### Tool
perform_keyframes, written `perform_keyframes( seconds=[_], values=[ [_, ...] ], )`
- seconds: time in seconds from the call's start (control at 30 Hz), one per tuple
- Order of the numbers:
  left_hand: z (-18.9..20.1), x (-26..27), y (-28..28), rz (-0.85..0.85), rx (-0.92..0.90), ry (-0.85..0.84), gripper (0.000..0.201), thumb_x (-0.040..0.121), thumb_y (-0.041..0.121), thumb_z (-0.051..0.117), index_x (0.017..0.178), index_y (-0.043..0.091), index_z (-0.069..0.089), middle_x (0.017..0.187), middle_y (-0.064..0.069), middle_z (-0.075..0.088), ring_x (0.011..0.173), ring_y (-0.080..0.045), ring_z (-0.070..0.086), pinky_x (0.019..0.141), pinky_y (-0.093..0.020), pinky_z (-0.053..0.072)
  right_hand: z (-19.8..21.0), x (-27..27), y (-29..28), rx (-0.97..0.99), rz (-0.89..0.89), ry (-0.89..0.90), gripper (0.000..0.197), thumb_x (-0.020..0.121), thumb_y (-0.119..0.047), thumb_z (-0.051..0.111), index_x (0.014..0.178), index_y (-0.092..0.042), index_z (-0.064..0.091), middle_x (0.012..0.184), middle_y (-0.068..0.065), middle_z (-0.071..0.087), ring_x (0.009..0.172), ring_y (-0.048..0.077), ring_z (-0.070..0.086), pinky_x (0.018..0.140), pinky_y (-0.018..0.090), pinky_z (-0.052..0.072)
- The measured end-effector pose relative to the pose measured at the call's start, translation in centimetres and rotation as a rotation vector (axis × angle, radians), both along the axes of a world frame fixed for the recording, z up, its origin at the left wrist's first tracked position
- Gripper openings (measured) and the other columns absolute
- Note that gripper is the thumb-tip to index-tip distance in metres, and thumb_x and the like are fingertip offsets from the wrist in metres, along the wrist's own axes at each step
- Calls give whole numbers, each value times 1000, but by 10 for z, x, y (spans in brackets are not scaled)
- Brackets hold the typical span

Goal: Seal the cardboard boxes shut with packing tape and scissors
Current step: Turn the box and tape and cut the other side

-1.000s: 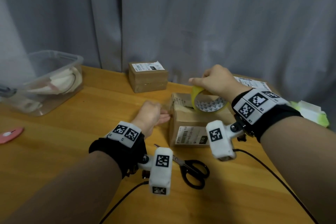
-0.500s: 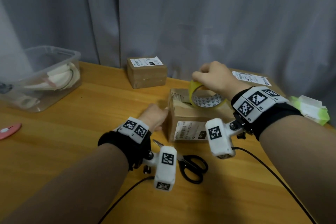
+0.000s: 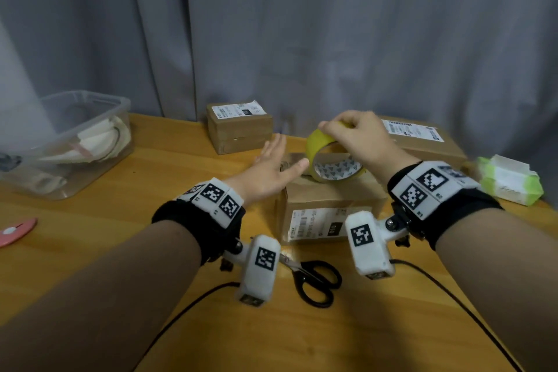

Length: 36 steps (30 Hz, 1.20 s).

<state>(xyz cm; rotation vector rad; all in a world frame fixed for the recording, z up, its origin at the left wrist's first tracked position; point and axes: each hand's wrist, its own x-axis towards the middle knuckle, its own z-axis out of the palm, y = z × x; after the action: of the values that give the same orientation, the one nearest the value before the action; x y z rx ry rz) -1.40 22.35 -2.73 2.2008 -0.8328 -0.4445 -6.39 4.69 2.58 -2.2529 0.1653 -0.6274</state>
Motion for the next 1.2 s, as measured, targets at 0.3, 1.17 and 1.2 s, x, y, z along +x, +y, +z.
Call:
perform_keyframes(
  seconds=[0.3, 1.17, 1.2],
  values=[
    [-8, 7, -3, -86, 95, 18, 100, 82, 59, 56, 152, 19, -4, 158, 8, -13, 145, -10, -8, 119, -31, 4, 32, 8, 7, -203, -18, 236, 42, 75, -47, 72, 62, -11, 55, 61, 4, 54, 60, 20, 51, 59, 31, 38],
    [16, -17, 1, -131, 790, -510, 117, 73, 83, 32, 149, 4, -8, 157, -15, -13, 146, -26, -6, 119, -38, 1, -4, -39, -28, 584, -1, 455, 74, 62, -78, 64, 120, -32, 60, 121, -4, 60, 104, 21, 60, 73, 43, 53],
    [16, -16, 3, -123, 836, -525, 118, 71, 85, 30, 149, 4, -8, 157, -14, -13, 146, -26, -7, 119, -39, 0, -3, -39, -23, 571, 7, 462, 70, 67, -74, 64, 119, -29, 60, 119, -3, 60, 101, 20, 61, 74, 44, 55]
  ],
)
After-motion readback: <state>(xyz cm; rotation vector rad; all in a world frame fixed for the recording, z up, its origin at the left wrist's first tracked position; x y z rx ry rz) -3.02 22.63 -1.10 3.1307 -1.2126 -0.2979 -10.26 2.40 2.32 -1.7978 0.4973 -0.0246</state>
